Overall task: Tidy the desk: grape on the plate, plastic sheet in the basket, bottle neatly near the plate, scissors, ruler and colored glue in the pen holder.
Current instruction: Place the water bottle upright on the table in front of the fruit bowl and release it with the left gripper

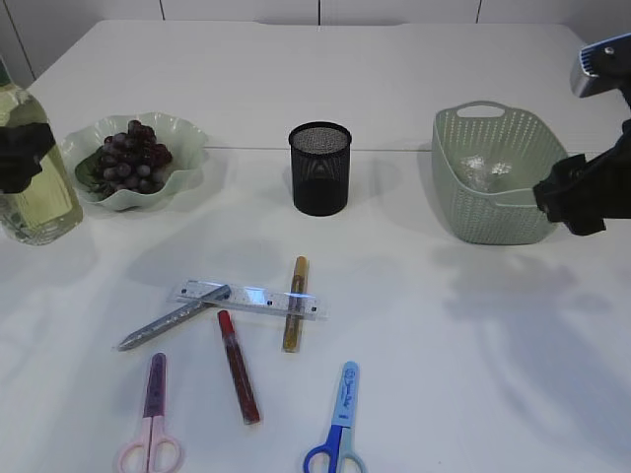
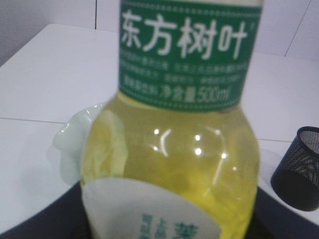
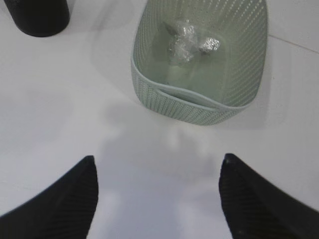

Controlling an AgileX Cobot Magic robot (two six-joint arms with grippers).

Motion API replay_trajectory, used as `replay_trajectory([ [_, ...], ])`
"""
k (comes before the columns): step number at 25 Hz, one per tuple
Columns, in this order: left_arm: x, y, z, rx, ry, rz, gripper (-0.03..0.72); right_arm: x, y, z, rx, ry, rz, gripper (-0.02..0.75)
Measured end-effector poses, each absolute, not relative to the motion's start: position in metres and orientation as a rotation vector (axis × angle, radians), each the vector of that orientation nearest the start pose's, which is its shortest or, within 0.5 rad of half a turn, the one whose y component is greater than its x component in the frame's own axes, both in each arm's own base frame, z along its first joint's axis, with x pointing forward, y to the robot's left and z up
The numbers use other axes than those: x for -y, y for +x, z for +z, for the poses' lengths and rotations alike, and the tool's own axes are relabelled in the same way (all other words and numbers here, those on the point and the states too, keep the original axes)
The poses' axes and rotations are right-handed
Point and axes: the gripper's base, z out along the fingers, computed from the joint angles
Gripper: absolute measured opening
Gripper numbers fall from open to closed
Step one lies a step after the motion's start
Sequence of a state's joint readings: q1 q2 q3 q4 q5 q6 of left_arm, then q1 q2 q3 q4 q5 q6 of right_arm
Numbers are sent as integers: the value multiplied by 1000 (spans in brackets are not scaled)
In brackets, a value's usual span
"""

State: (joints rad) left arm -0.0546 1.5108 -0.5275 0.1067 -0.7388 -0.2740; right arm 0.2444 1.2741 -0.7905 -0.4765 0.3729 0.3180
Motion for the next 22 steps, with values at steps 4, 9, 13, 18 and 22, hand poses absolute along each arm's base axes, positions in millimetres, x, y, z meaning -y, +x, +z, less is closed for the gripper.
replay_trajectory([
  [4,23,288,202,-1718,-66,-257,426,-50,249,262,-2195,-405,-116,584],
  [9,25,294,190,-1686,-60,-272,426,-52,242,258,-2121,-478,-100,584],
  [13,26,299,182,-1629,-56,-287,426,-53,242,259,-2087,-518,-110,583],
  [18,27,304,154,-1704,-42,-277,426,-54,243,260,-2064,-541,-113,583],
  [22,27,305,138,-1757,-32,-263,426,-54,243,261,-2055,-544,-109,583],
])
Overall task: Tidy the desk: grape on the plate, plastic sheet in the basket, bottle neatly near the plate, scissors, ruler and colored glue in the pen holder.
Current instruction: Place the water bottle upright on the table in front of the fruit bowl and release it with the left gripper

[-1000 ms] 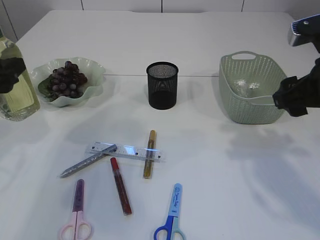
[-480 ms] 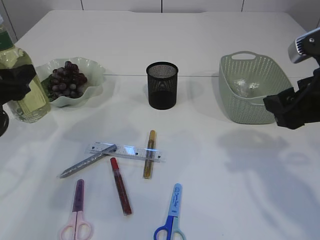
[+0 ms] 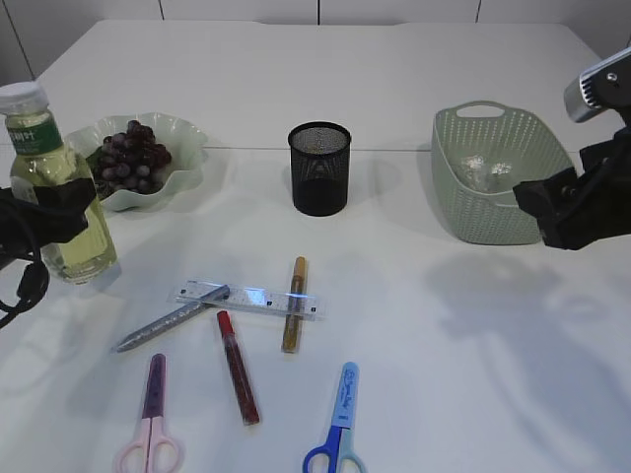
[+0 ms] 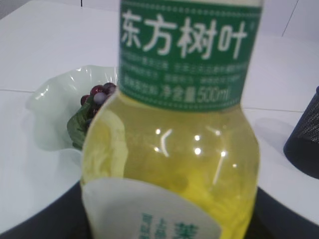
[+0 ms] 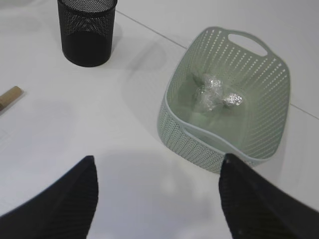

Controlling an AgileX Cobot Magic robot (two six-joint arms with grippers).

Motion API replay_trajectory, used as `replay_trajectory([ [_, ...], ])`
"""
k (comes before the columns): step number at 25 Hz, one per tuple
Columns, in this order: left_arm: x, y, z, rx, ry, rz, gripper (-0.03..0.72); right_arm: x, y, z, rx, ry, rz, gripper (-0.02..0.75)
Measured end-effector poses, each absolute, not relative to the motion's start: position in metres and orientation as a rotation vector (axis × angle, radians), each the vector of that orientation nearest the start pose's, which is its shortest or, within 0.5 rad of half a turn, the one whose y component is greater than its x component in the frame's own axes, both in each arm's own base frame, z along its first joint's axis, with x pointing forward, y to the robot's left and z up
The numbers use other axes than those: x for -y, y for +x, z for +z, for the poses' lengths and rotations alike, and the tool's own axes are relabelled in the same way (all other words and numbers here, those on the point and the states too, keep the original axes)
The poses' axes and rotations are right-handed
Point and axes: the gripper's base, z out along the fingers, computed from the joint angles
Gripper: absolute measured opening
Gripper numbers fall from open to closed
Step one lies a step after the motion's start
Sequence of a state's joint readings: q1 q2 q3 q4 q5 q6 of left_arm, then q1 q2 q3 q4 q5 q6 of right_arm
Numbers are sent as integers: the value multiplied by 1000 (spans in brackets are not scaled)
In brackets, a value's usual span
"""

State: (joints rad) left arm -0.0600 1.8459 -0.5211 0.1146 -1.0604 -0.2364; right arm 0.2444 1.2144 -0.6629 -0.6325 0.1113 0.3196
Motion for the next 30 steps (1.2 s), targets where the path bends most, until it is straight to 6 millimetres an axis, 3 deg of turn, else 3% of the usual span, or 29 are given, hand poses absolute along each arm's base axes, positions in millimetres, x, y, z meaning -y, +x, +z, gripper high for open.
replay_trajectory([
  [20,29,329,109,-1806,-30,-256,426,-55,243,261,-2040,-572,-124,583],
  [30,29,336,104,-1786,-29,-260,426,-54,243,261,-2034,-590,-137,583],
])
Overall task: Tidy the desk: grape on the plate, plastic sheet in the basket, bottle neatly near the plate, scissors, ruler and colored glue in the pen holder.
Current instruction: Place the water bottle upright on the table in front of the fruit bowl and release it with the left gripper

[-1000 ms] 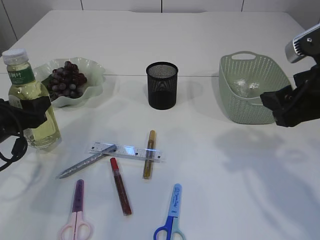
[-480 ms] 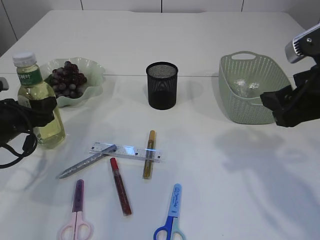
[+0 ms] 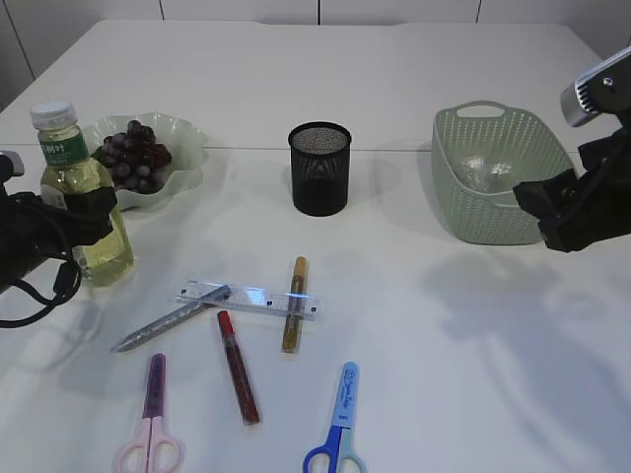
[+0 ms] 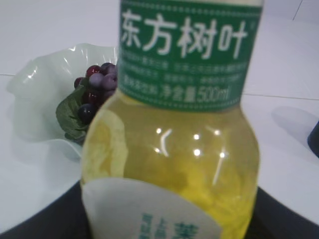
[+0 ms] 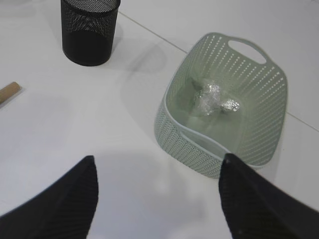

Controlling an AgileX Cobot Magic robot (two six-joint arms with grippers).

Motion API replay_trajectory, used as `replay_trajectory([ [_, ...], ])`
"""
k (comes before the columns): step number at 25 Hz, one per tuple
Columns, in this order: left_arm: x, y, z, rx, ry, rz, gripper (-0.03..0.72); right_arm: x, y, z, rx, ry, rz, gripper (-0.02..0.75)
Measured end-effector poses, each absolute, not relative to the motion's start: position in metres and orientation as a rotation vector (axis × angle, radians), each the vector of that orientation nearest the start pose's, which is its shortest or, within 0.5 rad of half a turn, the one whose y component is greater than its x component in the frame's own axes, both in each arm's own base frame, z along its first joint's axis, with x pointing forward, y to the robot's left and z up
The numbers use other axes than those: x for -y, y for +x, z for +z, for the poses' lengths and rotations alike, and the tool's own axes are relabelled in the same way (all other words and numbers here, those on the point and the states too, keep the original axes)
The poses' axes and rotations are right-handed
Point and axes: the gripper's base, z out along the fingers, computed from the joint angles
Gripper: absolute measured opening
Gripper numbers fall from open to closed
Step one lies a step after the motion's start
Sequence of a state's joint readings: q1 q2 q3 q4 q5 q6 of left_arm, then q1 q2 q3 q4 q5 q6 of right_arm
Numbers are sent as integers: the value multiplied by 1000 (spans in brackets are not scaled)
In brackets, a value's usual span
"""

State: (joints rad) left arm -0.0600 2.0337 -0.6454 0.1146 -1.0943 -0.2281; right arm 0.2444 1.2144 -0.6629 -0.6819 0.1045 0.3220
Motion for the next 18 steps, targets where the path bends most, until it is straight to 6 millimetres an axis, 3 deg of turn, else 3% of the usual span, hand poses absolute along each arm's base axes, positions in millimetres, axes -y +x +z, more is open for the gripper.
replay_trajectory([
  [14,30,338,101,-1765,-29,-264,426,-54,243,261,-2034,-592,-138,583],
  [18,32,338,101,-1767,8,-279,456,-54,243,261,-2034,-592,-138,583],
])
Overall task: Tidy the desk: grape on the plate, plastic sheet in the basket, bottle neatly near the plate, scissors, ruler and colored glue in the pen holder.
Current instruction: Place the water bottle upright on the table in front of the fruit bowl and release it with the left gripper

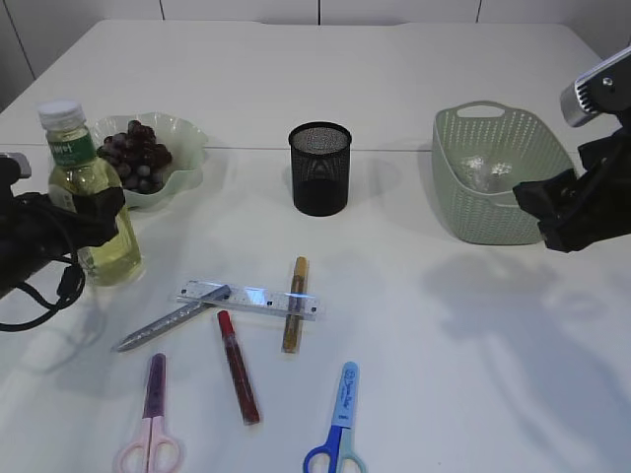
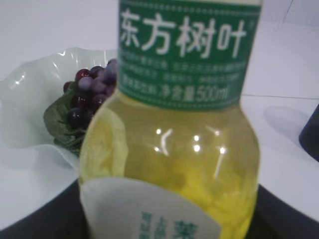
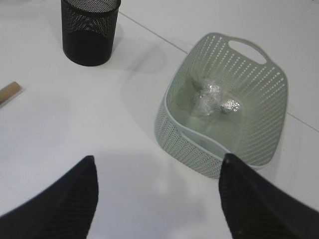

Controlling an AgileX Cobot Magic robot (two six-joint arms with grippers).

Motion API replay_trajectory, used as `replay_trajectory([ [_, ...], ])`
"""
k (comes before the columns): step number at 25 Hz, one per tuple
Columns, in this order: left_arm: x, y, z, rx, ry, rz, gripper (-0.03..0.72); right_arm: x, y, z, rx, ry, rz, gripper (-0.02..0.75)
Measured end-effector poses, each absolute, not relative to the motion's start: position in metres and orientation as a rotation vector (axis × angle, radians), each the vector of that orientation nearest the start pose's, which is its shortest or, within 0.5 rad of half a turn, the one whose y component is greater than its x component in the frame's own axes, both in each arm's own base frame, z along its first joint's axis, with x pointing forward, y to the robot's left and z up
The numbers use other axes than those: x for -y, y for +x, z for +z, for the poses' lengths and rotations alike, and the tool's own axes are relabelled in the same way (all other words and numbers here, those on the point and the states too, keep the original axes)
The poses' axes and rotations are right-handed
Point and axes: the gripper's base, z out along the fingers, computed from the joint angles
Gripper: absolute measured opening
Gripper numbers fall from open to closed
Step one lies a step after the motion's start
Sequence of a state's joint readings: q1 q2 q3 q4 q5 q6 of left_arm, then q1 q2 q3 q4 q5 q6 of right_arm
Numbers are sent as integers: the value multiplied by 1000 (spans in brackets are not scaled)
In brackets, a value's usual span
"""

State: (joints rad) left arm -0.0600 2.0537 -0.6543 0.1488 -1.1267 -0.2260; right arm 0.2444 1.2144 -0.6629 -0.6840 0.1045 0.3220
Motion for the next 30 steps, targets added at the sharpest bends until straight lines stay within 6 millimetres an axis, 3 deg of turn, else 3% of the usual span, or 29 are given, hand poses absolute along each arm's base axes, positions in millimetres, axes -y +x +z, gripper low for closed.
replay_trajectory([
  [6,35,337,101,-1767,67,-270,513,-54,243,261,-2034,-592,-138,583],
  [17,36,337,101,-1755,190,-181,522,-54,243,261,-2035,-586,-135,583],
  [30,30,338,101,-1757,124,-139,524,-54,243,261,-2036,-584,-134,583],
])
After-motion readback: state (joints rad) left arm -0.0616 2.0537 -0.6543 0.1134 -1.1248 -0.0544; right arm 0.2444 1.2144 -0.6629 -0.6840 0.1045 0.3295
